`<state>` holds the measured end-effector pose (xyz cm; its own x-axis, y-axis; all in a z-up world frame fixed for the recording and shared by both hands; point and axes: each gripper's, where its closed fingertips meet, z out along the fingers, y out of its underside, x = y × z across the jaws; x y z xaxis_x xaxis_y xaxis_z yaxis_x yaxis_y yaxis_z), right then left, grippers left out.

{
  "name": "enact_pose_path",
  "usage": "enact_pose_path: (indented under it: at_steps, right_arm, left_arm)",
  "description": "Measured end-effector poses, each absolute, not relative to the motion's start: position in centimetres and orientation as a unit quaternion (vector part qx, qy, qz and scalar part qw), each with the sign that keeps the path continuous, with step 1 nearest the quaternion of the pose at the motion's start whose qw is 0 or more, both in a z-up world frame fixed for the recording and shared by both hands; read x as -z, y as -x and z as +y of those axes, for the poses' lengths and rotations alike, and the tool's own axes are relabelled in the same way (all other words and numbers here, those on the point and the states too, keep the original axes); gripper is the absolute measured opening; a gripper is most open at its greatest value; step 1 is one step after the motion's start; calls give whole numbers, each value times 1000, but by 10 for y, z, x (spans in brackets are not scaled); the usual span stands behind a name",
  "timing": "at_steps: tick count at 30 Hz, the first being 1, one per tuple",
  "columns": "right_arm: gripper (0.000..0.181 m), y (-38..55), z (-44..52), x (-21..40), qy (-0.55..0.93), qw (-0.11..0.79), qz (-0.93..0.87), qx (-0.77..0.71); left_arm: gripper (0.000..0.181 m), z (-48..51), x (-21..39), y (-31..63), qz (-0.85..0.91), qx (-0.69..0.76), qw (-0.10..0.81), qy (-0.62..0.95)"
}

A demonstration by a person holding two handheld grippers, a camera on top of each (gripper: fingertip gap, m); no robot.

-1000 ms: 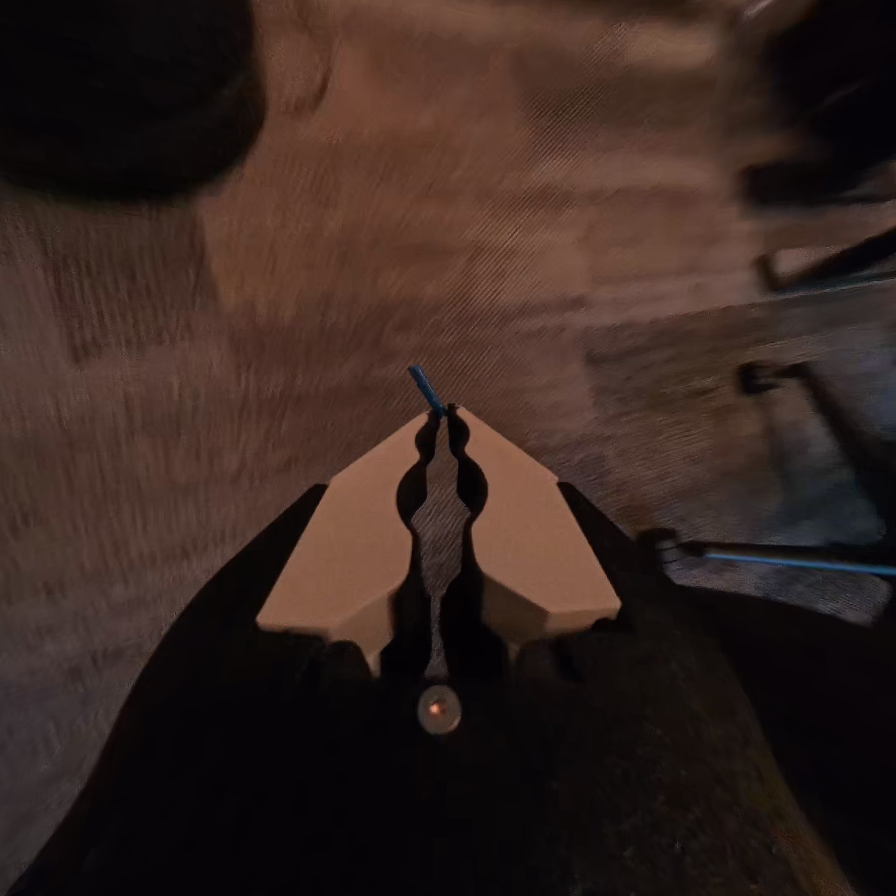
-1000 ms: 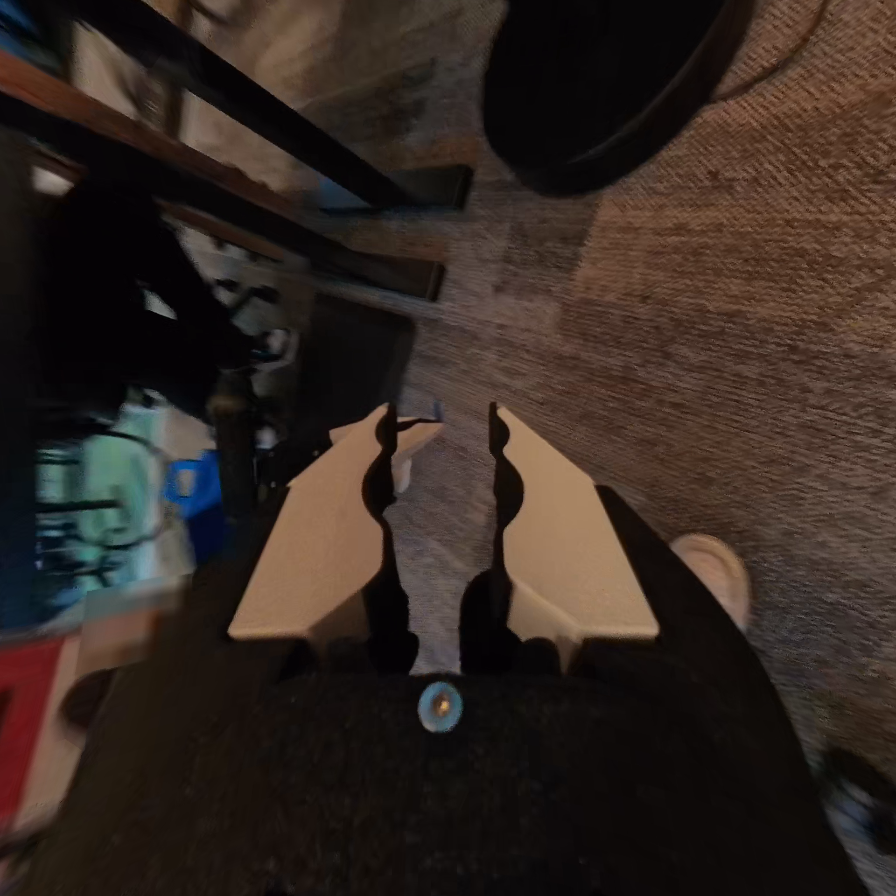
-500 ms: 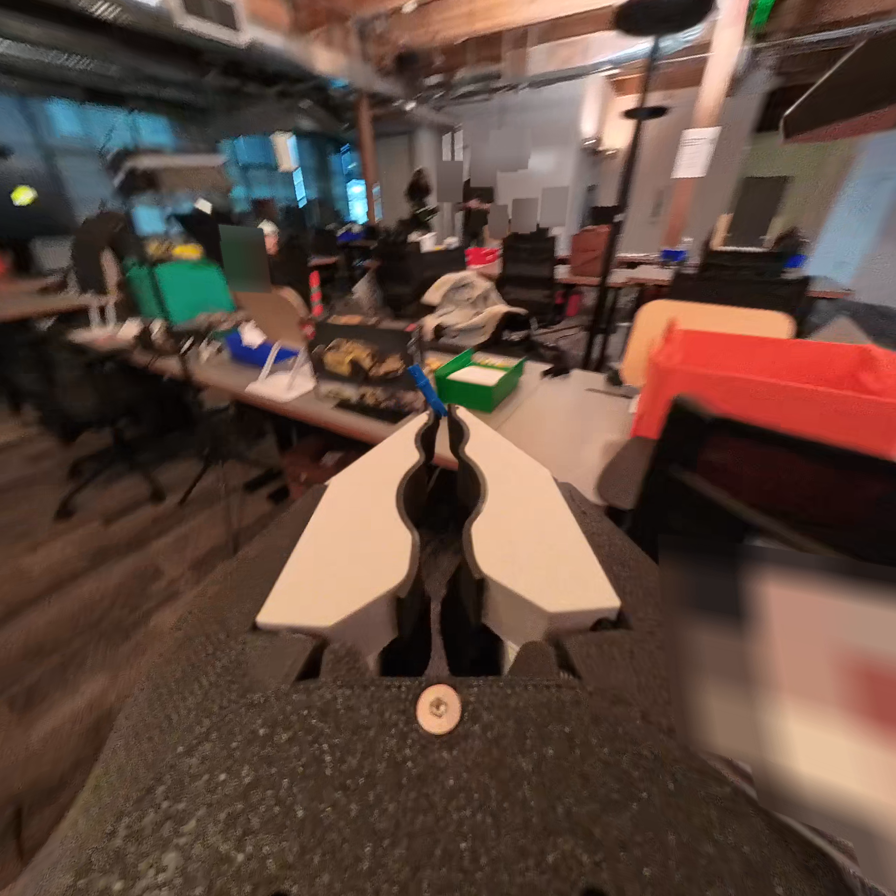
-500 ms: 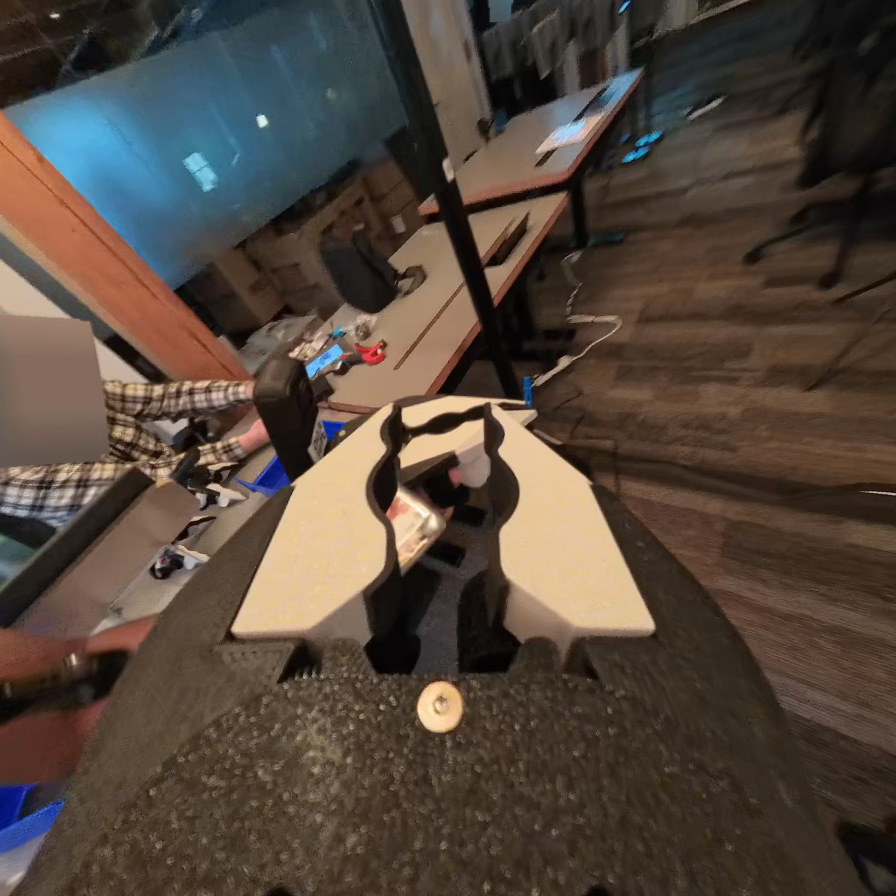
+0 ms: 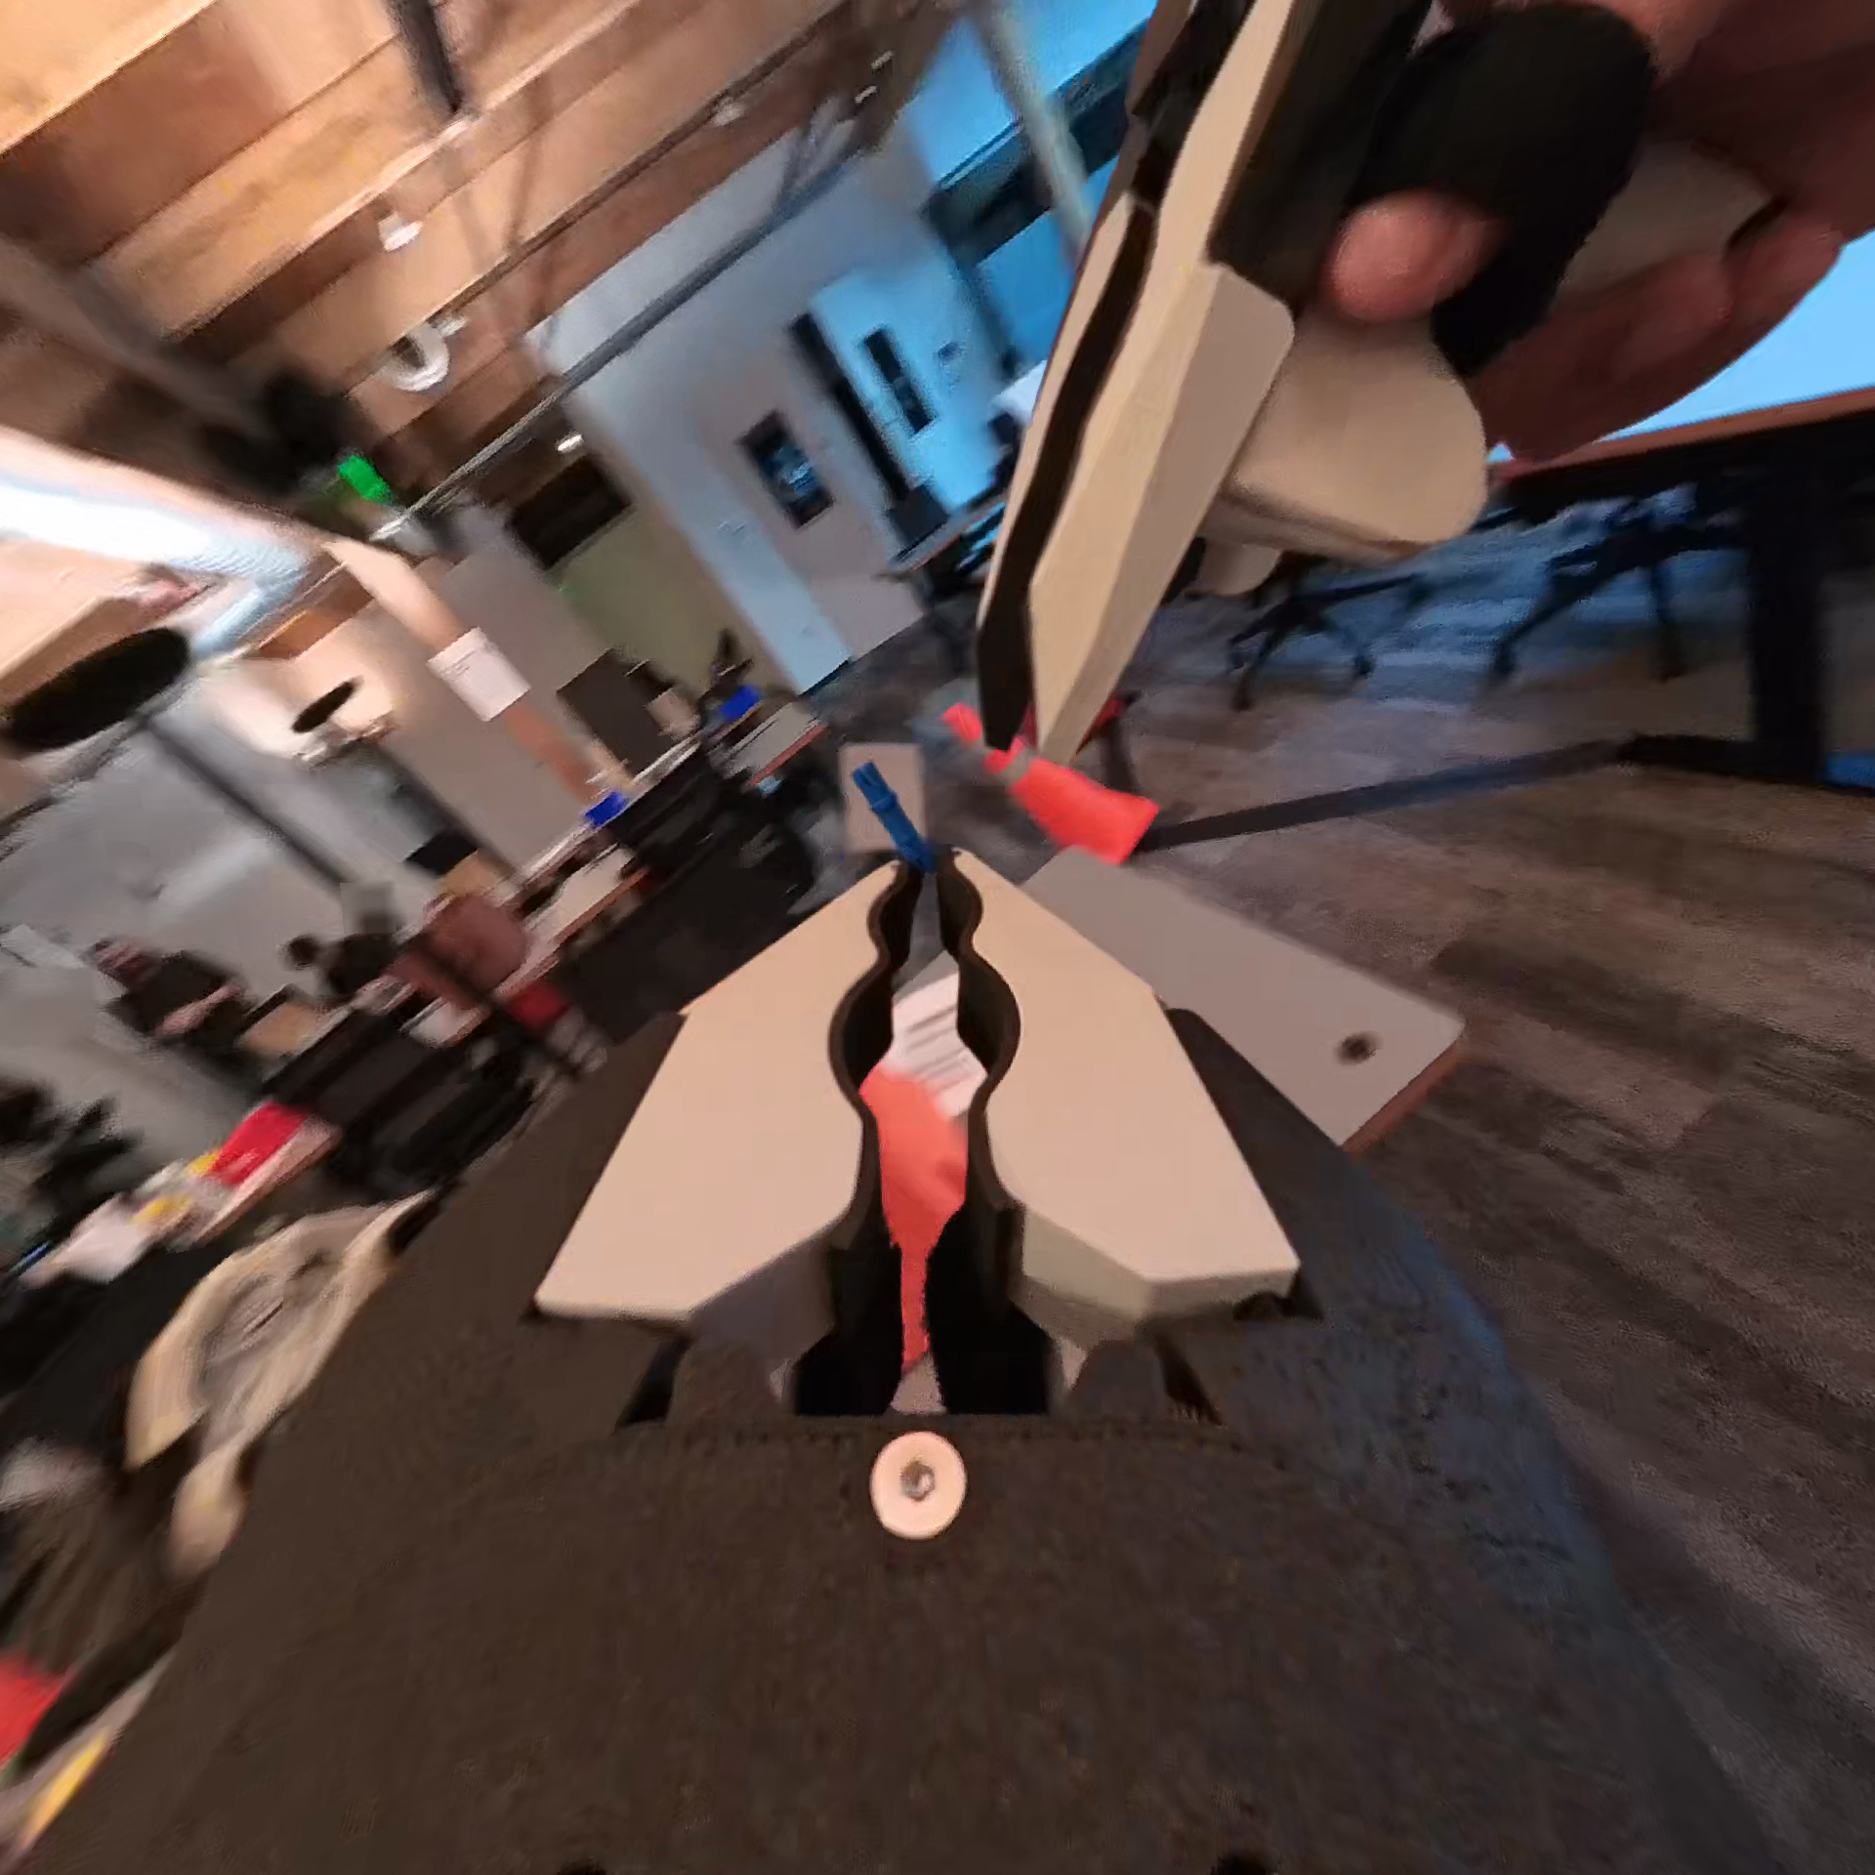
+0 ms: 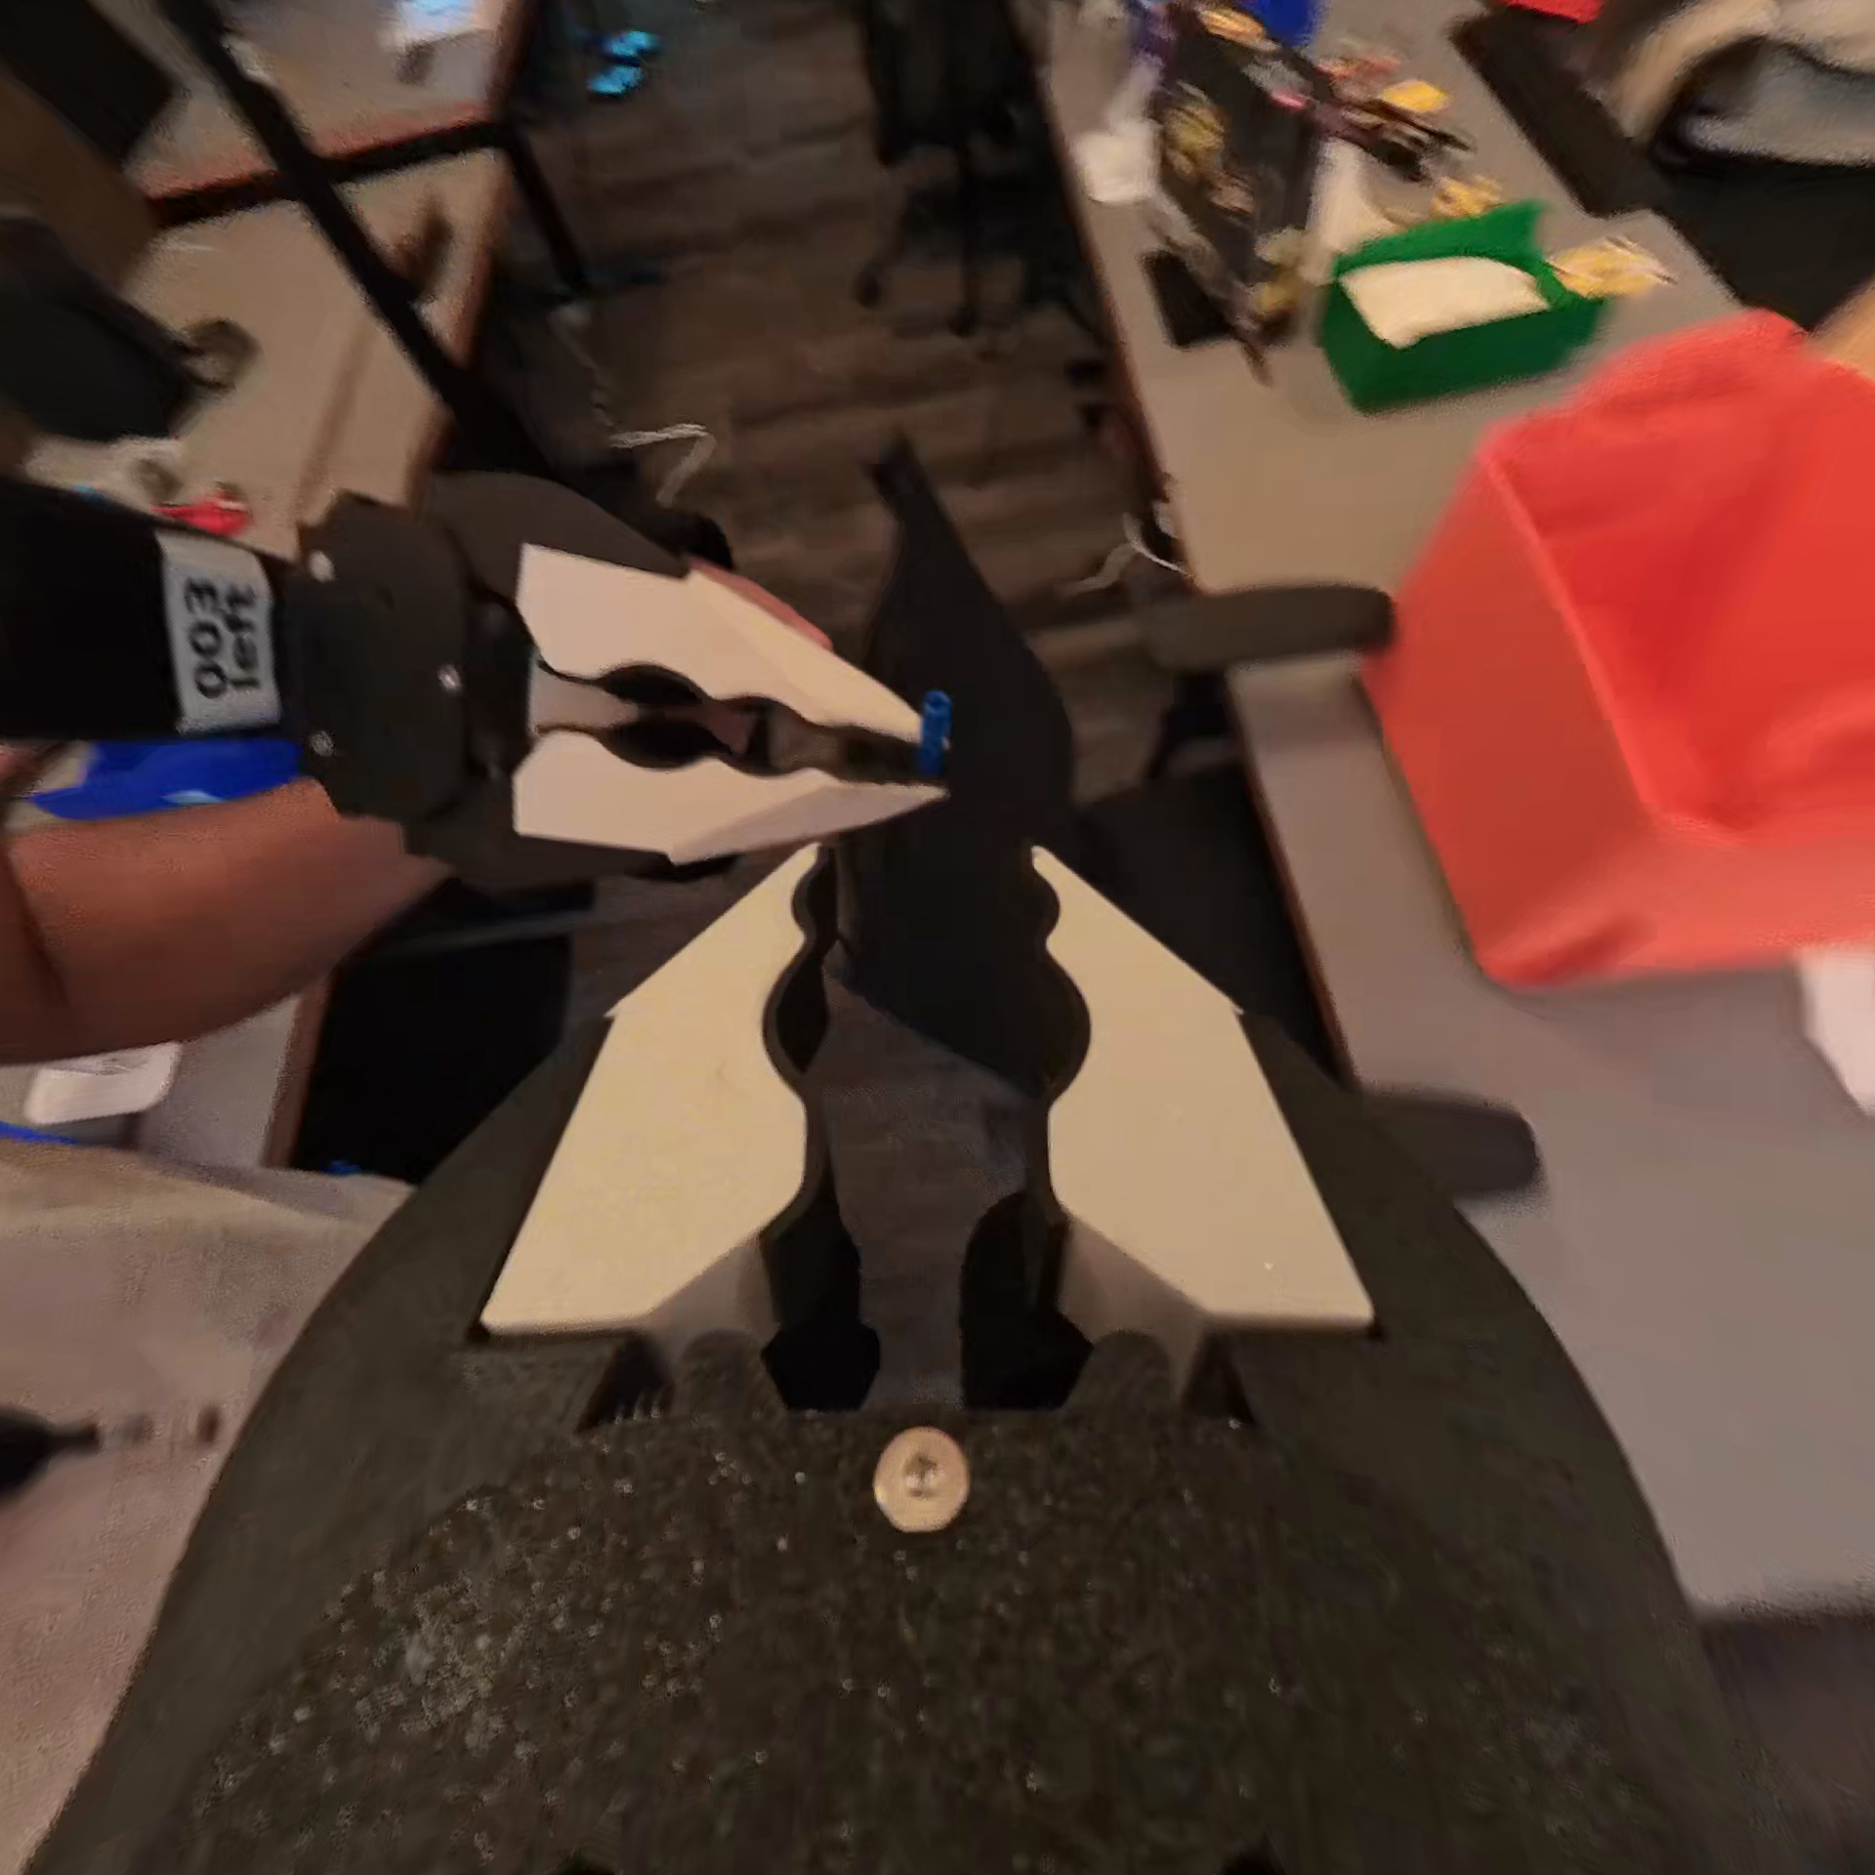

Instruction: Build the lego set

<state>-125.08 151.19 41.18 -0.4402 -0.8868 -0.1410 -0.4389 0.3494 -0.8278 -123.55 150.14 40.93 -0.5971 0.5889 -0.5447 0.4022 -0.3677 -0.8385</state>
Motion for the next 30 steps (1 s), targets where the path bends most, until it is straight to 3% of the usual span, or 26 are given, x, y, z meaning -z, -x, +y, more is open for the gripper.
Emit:
enact_pose_path:
  at_steps: [4,10,20,25,30]
  right_arm:
    - [30,1453,1514,-383,352,301,807,366]
    - [26,1676,1477,-364,313,297,818,381]
    - [23,1872,1305,-326,410,251,805,347]
    - [4,1950,1175,-324,434,252,799,331]
    - [18,2027,1034,-338,434,245,803,325]
  left_arm:
    - [4,1491,-384,1422,-526,-673,129,504]
    - [4,1450,-339,1639,-499,-624,67,597]
    - [4,1311,-310,1866,-401,-602,-5,690]
    - [4,1185,-316,1956,-393,-617,3,682]
    - [4,1035,-332,2019,-413,-617,-7,670]
